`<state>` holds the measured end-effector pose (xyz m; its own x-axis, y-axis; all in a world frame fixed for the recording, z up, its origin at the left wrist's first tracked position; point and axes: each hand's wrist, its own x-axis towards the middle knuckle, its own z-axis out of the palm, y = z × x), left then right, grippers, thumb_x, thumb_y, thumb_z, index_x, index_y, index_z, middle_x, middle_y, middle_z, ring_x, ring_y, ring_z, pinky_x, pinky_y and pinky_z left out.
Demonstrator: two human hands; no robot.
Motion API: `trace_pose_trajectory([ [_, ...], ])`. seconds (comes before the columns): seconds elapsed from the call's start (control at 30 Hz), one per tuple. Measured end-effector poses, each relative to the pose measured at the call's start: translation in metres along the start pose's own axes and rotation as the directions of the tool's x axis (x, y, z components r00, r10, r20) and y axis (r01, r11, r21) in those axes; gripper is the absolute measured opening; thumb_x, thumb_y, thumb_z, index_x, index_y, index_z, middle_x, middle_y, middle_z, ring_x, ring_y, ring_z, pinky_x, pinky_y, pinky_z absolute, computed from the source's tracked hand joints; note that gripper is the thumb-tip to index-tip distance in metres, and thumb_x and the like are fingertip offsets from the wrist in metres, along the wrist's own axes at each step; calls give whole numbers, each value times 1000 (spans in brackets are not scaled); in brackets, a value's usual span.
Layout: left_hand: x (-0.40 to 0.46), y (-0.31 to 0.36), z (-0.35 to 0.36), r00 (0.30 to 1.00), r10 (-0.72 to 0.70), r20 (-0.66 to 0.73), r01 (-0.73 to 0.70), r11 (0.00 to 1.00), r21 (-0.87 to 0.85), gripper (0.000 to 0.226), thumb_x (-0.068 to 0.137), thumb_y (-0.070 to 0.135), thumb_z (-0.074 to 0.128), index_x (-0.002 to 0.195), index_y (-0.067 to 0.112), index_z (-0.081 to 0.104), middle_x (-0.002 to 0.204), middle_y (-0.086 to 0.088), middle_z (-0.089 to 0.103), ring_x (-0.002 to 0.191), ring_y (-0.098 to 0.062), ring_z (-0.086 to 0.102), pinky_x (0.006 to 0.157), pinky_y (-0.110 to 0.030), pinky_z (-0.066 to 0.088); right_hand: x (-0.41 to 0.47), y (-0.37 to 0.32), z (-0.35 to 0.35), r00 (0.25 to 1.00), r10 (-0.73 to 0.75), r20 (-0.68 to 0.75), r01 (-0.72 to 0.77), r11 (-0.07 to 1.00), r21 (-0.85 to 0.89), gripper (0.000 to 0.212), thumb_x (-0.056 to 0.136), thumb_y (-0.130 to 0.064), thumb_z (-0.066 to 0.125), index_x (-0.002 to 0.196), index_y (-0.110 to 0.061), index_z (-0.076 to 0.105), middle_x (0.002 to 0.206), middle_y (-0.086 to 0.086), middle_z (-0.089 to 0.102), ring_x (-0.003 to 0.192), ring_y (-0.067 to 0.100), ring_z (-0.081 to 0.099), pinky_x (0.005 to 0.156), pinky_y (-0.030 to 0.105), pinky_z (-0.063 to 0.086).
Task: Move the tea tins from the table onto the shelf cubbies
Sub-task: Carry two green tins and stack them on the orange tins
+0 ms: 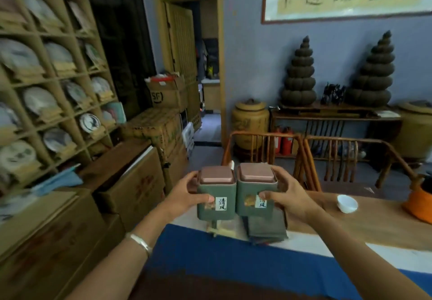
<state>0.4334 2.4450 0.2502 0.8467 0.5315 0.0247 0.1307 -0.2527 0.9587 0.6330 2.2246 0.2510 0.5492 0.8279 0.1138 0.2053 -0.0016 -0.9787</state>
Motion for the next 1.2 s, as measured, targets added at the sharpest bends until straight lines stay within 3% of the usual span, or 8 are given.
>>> trace_pose_trajectory([
  [0.17, -48, 65, -101, 967, 58, -247, -65, 998, -21, 52, 72, 5, 79, 107, 35, 52, 88, 16, 71, 78, 5, 68, 57, -13, 52, 42, -103, 73, 976, -199, 86, 197, 980, 33, 61, 72, -13, 80, 125, -30, 53, 118, 6, 65, 105, 21, 65, 84, 37, 57],
  [0.27, -96, 90, -161, 915, 75, -396, -90, 996, -19, 54, 66, 21, 84, 109, 32, 54, 98, 8, 70, 77, -1, 70, 56, -16, 52, 61, -147, 133, 942, -299, 155, 298, 954, 31, 55, 75, -20, 79, 122, -32, 54, 119, 3, 63, 109, 20, 62, 88, 39, 55],
  [0.4, -178, 103, -237, 823, 76, -563, -77, 997, 22, 72, 44, 46, 81, 109, 28, 58, 102, 2, 69, 83, -11, 71, 62, -24, 55, 75, -196, 235, 889, -368, 273, 347, 930, 124, 47, 75, -25, 79, 112, -41, 55, 114, -6, 63, 102, 9, 63, 70, 21, 55],
  [0.57, -289, 100, -335, 669, 95, -737, -47, 995, 85, 38, 77, 24, 76, 110, 29, 59, 98, 6, 70, 79, -8, 70, 58, -19, 53, 80, -250, 389, 811, -416, 411, 359, 909, 210, 62, 77, -29, 78, 131, -32, 48, 121, 0, 60, 106, 18, 61, 83, 38, 56],
  [0.77, -412, 98, -425, 485, 96, -869, 76, 986, 151, 71, 50, 47, 76, 114, 21, 60, 105, -1, 69, 94, -15, 67, 73, -28, 51, 59, -290, 562, 695, -477, 538, 332, 877, 348, 47, 79, -22, 76, 118, -34, 52, 105, -9, 62, 82, 2, 66, 65, 20, 54],
  [0.9, -472, 85, -465, 371, 95, -924, 140, 978, 157, 65, 61, 42, 76, 119, 21, 58, 109, -4, 68, 92, -12, 67, 77, -28, 54, 43, -307, 649, 603, -492, 628, 325, 870, 369, 38, 82, -22, 73, 116, -28, 58, 114, 7, 67, 99, 20, 66, 86, 41, 56],
  [1.03, -519, 68, -500, 278, 64, -959, 146, 983, 108, 43, 80, 22, 73, 119, 17, 57, 99, 0, 70, 75, -3, 70, 59, -17, 53, 35, -319, 726, 514, -511, 689, 292, 859, 420, 52, 80, -26, 75, 127, -27, 55, 117, 1, 64, 96, 11, 65, 66, 21, 53],
  [1.2, -555, 57, -547, 156, 64, -986, 179, 980, 92, 39, 74, 31, 75, 110, 24, 60, 104, -3, 71, 85, -13, 71, 70, -29, 57, 38, -333, 810, 424, -507, 751, 234, 862, 450, 50, 76, -32, 76, 124, -30, 59, 107, 0, 71, 97, 18, 69, 79, 36, 57],
])
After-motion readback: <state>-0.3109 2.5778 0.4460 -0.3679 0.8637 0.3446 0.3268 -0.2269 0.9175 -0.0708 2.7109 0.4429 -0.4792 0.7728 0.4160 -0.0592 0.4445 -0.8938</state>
